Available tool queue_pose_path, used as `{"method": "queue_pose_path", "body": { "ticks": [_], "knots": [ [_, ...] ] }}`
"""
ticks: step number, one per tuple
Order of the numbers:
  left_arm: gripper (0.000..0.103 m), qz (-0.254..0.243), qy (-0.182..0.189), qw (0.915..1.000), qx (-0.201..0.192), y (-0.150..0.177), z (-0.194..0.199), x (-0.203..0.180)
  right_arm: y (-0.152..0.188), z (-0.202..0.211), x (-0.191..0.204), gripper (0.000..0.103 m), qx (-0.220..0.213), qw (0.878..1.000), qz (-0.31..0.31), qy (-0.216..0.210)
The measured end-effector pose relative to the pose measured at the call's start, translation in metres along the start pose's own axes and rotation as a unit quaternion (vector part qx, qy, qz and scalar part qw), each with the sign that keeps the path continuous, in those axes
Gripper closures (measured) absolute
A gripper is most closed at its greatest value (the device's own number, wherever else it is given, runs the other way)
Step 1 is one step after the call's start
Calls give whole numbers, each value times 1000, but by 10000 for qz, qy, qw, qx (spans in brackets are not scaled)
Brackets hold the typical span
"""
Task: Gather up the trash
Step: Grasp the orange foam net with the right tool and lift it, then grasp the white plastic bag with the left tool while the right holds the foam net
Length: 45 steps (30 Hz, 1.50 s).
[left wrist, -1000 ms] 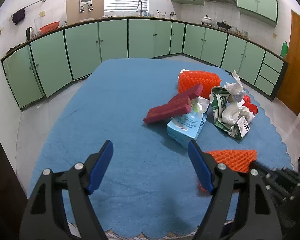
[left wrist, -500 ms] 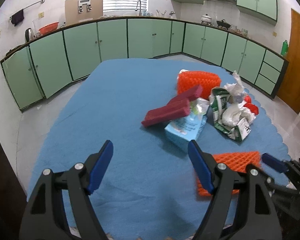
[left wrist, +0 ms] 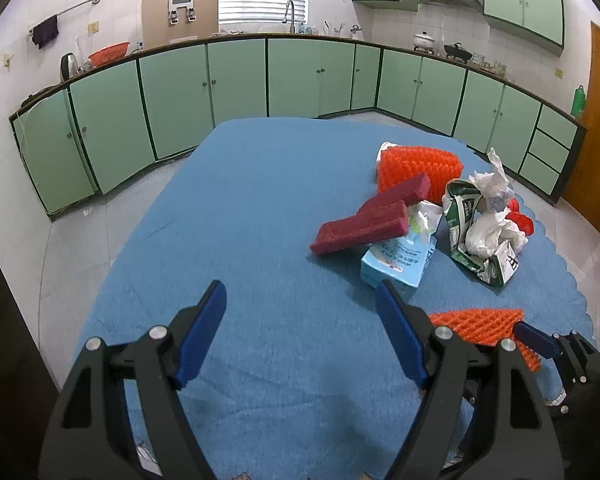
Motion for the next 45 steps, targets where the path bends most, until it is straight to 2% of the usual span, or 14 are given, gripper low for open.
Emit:
{"method": "queue_pose_path", "body": {
  "ticks": [3, 6, 7, 10, 15, 22, 29, 39, 45],
  "knots": [
    [28, 50, 2, 10000, 36, 2, -2, 2, 2, 2, -2, 34, -80, 9999, -43, 60],
    [28, 86, 20, 9999, 75, 3, -3, 2, 0, 2, -8, 60, -85, 9999, -80, 7],
    [28, 91, 26, 9999, 80, 3, -4, 1, -1, 2, -11, 76, -77, 9999, -97, 69],
    [28, 55, 54, 9999, 87, 3, -4, -4, -3, 2, -21, 86, -29, 9998, -197, -19],
    [29, 35, 124, 9998, 144, 4, -8, -11, -12, 15, -36, 88, -245, 9992, -297, 128],
    [32, -59, 344, 9992, 177, -4, -19, -35, -26, 26, -86, 88, -336, 9960, -702, 437],
    [33, -245, 570, 9980, 128, -23, -36, -73, -39, 22, -129, 88, -327, 9922, -1020, 642],
    [34, -437, 866, 9953, 45, -53, -69, -129, -60, 12, -168, 88, -425, 9899, -1131, 739],
    [40, -563, 1082, 9925, -13, -69, -93, -166, -68, 5, -195, 87, -466, 9878, -1152, 935]
  ]
}}
Point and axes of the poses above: each gripper's, at about its wrist camera, not at the fingertips, and z roughly against the way its jaws point, x to its left, y to its underside, the point moved 6 cm from there along -z, roughly the way its jaws point, and after that the axes turned 13 degrees about y, right-handed, at the moved point
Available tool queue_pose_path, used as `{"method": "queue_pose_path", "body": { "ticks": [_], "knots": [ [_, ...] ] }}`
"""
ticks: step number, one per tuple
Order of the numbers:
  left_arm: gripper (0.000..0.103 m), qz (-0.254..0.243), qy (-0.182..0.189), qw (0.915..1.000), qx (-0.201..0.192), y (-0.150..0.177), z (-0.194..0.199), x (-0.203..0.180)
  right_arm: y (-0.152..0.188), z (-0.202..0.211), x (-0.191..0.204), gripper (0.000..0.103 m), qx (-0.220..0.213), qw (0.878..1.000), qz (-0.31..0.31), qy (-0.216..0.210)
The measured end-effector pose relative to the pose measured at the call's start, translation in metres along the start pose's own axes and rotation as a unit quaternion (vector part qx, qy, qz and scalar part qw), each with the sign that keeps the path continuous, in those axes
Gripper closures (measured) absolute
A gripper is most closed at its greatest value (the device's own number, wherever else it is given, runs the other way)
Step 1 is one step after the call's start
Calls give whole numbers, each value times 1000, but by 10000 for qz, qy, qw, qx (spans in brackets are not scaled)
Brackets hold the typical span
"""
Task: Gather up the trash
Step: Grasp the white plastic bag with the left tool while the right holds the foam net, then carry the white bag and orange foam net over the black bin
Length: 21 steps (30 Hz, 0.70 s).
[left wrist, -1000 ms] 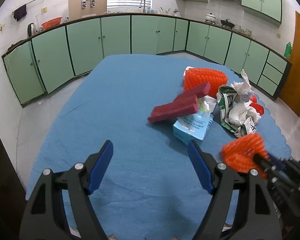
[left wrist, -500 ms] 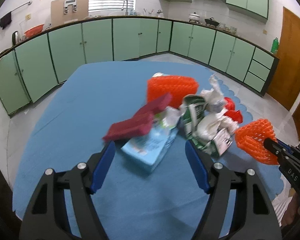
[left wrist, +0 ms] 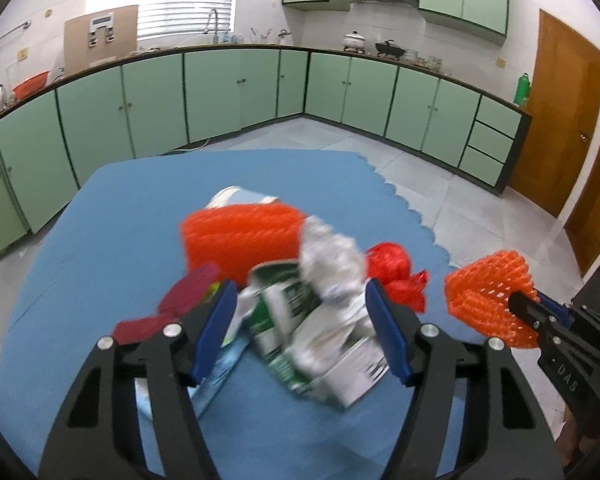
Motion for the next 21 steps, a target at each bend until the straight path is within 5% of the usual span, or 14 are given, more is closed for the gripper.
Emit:
{"method": "queue_pose_path", "body": {
  "ticks": [5, 9, 15, 21],
  "knots": [
    [53, -107, 37, 9999, 107, -4, -25, -13, -4, -14, -18, 87, 64, 9999, -100, 108],
    [81, -80, 62, 9996, 257, -3, -38, -12, -5, -19, -25, 87, 41, 9998, -132, 151],
    [93, -150, -52, 9999, 69, -3, -24, -9, -4, -18, -25, 86, -26, 9998, -95, 148],
    [94, 7, 116, 9995, -305, -16, 8, -3, -8, -4, -18, 86, -178, 9998, -115, 66]
  ]
}}
Point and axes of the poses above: each gripper's, at about its wrist camera, not at the fingertips, and z roughly against the way its jaws point, x to its left, y to its underside, the point moved 6 cm from there along -z, roughly the way its jaws point, and after that the axes turned 13 degrees about y, right-handed, at the moved point
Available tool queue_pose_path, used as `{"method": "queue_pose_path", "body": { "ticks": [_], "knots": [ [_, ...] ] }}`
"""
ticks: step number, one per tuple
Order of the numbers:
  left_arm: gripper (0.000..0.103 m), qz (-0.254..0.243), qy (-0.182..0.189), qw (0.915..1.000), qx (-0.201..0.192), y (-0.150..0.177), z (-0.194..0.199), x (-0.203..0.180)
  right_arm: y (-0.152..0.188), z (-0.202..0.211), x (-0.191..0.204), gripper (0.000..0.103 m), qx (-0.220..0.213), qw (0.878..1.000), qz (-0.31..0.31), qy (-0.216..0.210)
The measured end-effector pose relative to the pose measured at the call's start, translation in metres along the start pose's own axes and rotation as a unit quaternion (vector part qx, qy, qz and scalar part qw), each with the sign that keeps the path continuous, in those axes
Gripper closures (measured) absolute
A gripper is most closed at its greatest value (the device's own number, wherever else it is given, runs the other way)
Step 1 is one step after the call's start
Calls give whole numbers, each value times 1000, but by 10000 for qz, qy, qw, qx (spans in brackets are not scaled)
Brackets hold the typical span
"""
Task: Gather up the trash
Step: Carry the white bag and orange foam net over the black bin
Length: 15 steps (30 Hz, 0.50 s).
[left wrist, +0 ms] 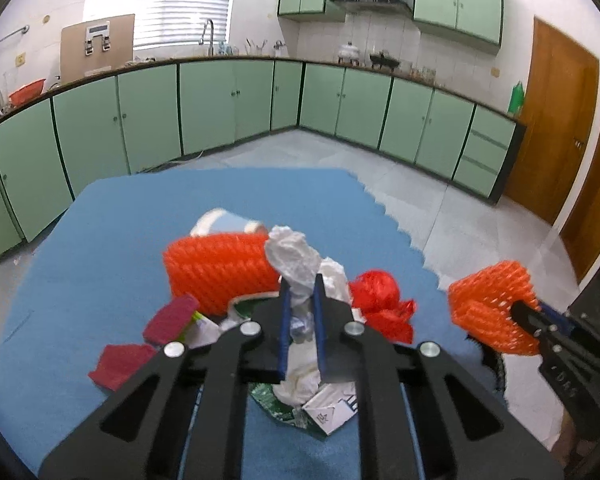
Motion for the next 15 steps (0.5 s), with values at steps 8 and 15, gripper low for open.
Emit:
{"method": "queue_pose_path", "body": {
  "ticks": [8, 15],
  "knots": [
    [94, 39, 285, 9987, -432, -28, 38, -4, -7, 18, -2, 86, -211, 9997, -66, -70],
    [94, -234, 488, 9981, -311, -24, 41, -32, -14, 34, -14, 86, -320, 9993, -207, -7]
  ]
}}
Point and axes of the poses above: each gripper's, at about its wrist camera, not at the fingertips, and z roughly against the way its jaws point, x to its left, y to its underside, the point moved 6 cm from there along -z, roughly the way its jaws point, and after that the axes turned 13 degrees about y, right-handed, at the moved point
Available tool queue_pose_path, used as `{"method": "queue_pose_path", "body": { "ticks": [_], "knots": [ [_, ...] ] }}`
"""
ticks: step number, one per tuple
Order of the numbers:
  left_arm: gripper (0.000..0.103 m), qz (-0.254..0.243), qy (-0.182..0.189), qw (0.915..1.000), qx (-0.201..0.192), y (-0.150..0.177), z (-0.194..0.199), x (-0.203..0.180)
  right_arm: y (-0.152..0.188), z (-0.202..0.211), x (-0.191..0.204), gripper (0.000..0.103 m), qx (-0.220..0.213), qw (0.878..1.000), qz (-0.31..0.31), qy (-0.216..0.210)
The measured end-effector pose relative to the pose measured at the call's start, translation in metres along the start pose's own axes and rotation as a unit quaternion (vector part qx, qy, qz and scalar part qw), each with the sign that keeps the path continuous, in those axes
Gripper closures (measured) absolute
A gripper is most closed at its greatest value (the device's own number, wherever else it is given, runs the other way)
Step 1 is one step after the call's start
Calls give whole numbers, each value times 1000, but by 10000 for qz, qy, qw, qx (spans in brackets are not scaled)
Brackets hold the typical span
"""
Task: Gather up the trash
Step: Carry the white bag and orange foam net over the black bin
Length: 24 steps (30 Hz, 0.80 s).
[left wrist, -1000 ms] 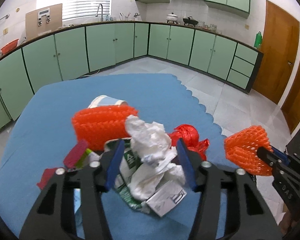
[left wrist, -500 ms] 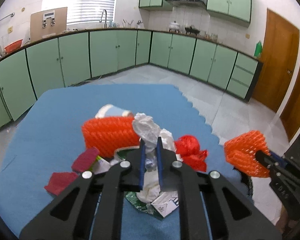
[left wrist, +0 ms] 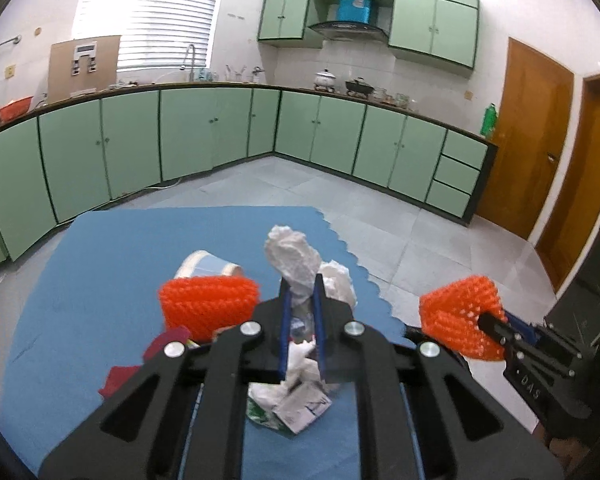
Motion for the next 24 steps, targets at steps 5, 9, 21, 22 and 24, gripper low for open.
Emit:
{"method": "queue_pose_path", "body": {
  "ticks": [5, 9, 21, 22, 24],
  "knots": [
    [94, -189, 204, 9994, 211, 13, -13, -26, -3, 7, -18, 86, -16, 9999, -109, 110],
    [94, -272, 451, 9980, 360, 23, -26, -49, -2, 14, -40, 86, -13, 9995, -184, 270],
    [94, -676, 1297, 9865, 733, 49, -85, -141, 9, 14, -126, 86, 145, 9938, -585, 934],
    [94, -703, 1343, 9855, 760, 50, -91, -147, 11, 10, -135, 86, 183, 9928, -605, 1014],
    [94, -771, 1432, 9830, 851, 56, -106, -161, 15, 3, -148, 86, 253, 9913, -643, 1118]
  ]
}}
Point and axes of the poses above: each gripper's, at about its wrist camera, not at the fingertips, and z roughly against the way its jaws point, x to its left, y to its underside, the point moved 6 cm from there along -z, roughly the way its jaws point, and after that the axes turned 13 degrees about y, right-handed, at the moved point
